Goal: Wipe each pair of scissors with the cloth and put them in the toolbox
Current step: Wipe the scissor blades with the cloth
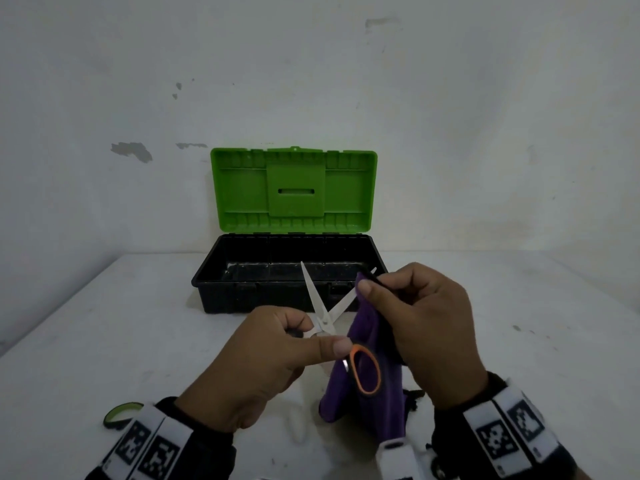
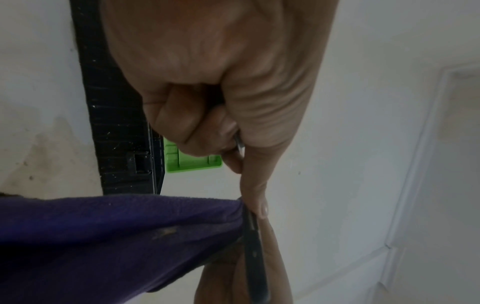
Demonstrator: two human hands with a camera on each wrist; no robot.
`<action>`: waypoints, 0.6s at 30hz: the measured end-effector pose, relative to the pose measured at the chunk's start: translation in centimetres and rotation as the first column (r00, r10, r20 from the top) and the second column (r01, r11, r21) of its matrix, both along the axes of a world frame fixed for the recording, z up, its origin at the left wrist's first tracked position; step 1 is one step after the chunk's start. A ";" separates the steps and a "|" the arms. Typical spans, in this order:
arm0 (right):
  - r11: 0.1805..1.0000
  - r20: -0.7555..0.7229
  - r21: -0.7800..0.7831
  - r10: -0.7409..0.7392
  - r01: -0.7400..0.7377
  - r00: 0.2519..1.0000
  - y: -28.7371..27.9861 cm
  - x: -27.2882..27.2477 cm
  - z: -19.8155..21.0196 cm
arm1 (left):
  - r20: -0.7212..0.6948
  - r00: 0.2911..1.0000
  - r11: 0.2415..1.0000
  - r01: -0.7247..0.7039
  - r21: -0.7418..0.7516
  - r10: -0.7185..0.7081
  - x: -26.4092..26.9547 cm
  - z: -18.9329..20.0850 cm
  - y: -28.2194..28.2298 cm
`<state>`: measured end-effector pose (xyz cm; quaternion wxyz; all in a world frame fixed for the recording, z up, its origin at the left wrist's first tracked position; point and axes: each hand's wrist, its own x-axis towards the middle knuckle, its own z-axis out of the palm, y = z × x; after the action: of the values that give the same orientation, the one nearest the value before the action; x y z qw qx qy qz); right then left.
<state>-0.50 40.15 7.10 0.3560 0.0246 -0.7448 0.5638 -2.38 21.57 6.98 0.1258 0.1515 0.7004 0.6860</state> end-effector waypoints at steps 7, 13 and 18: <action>0.999 0.009 -0.036 0.018 -0.018 1.000 -0.5 0.2 -0.4 | -0.064 0.998 0.999 -0.022 -0.048 0.019 0.2 0.4 0.0; 1.000 0.016 -0.016 0.027 -0.027 0.999 -1.0 0.7 -0.4 | -0.058 0.998 0.997 -0.011 -0.072 0.007 0.4 0.4 -0.3; 0.997 0.005 -0.071 -0.022 0.022 1.000 0.1 -0.1 -0.5 | -0.042 0.999 0.997 -0.009 -0.075 0.006 0.5 0.2 -0.4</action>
<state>-0.65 40.27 6.62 0.3612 0.0025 -0.7252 0.5861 -1.88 21.16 7.23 0.1144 0.1582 0.7288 0.6563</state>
